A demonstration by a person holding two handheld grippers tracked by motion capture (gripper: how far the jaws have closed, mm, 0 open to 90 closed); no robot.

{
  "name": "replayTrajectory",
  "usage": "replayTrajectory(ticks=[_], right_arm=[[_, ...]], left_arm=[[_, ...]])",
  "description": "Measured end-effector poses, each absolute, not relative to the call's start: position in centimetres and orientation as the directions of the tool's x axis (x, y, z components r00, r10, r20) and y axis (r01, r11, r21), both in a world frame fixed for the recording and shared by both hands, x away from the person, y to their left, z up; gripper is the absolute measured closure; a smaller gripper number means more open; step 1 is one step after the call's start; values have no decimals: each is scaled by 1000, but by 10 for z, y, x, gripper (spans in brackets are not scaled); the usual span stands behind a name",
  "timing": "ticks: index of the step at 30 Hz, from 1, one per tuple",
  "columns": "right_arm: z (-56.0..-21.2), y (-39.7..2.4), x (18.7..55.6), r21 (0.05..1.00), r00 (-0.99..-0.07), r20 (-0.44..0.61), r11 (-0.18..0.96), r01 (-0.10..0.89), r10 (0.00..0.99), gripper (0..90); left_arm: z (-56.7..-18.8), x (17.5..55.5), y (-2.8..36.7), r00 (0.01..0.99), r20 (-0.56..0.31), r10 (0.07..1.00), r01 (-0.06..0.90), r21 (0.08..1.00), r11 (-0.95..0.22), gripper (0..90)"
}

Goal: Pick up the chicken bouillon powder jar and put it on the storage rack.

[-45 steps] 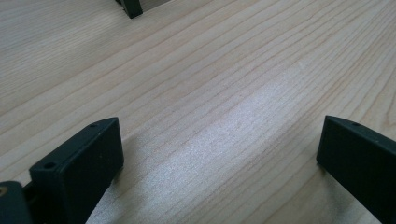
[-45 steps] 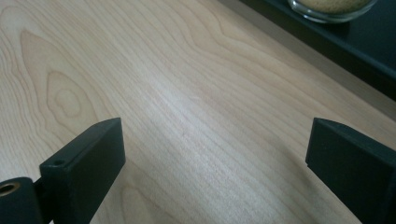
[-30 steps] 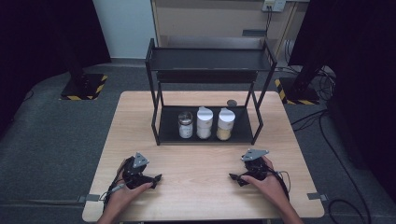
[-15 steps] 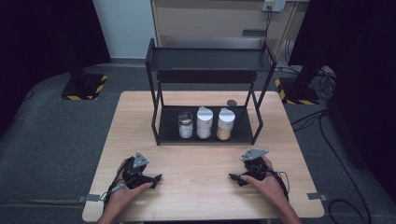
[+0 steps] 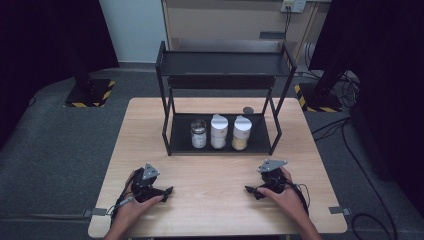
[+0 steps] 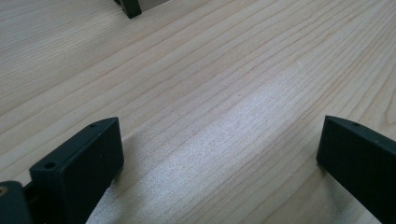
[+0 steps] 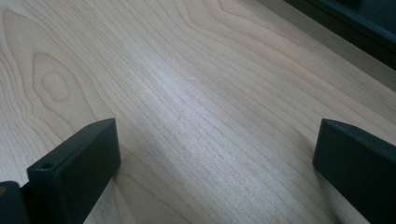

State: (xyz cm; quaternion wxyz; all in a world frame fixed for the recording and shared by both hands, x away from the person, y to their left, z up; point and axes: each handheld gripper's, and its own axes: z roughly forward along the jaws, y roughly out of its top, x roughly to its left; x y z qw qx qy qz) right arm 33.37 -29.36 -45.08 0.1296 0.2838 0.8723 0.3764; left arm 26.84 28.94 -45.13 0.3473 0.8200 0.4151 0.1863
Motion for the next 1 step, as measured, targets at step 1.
replayTrajectory(ticks=[1], right_arm=[[-451,-293,334,730,-805,-12,555,398,593,12]], left_arm=[[-451,269,289,587,18,810,551,723,-416,0]])
